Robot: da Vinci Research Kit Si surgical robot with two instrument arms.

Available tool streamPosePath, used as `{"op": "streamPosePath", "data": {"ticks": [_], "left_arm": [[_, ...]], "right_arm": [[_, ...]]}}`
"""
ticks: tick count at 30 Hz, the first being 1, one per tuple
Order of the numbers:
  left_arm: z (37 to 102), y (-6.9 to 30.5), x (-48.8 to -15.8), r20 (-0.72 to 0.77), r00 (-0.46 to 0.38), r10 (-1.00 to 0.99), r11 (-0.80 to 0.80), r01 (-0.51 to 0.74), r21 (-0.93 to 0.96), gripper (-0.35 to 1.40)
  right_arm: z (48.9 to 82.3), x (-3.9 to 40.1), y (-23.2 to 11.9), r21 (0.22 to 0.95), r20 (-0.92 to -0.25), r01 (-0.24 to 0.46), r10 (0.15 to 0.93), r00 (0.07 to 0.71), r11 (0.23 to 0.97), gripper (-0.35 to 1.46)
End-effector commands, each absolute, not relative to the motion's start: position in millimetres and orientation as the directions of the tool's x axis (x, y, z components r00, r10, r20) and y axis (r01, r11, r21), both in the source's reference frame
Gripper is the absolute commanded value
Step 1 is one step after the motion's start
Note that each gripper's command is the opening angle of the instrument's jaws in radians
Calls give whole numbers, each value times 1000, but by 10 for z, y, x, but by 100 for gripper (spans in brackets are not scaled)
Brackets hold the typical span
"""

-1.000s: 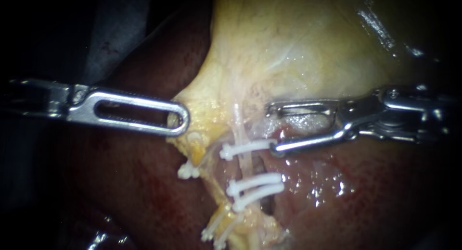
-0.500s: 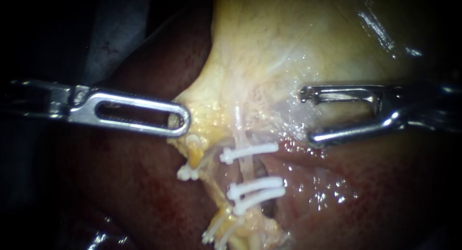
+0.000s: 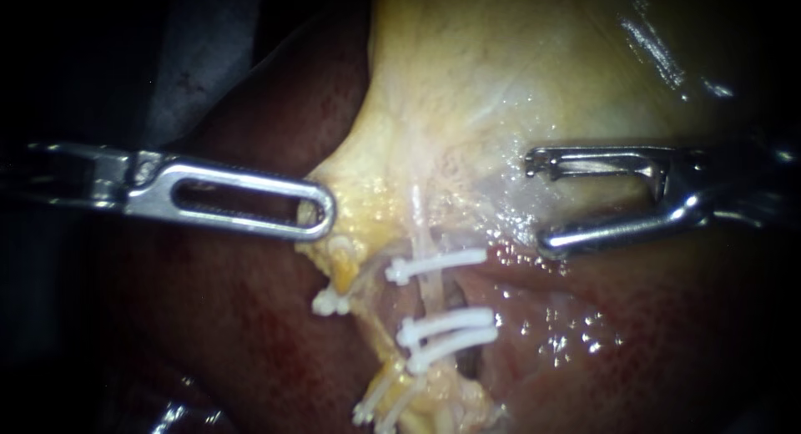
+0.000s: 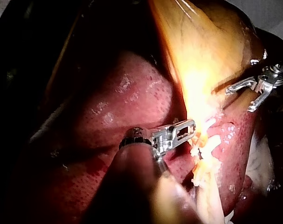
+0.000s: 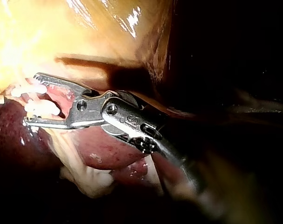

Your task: Going back third clip right tube

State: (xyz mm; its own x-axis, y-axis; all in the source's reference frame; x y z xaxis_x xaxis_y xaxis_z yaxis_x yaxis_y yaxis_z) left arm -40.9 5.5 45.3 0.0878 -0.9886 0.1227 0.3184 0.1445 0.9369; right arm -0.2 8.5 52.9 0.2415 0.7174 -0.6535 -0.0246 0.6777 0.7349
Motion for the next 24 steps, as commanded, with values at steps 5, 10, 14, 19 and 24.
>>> {"op": "streamPosePath", "data": {"ticks": [5,10,14,19,24], "left_arm": [[463,48,-422,127,96,-987,151,316,937,-35],[474,42,-438,124,103,-987,151,312,938,-35],[483,40,-450,127,107,-986,154,311,938,-35],[488,40,-455,128,109,-986,156,310,938,-35],[490,42,-454,128,111,-985,157,309,938,-35]], "right_arm": [[528,-2,84,735,-653,-25,718,241,677,60],[529,-2,84,735,-653,-25,718,241,677,60],[529,-2,84,735,-653,-25,718,241,677,60],[529,-2,83,735,-653,-26,718,241,678,60],[529,-2,83,735,-653,-26,718,241,678,60]]}}
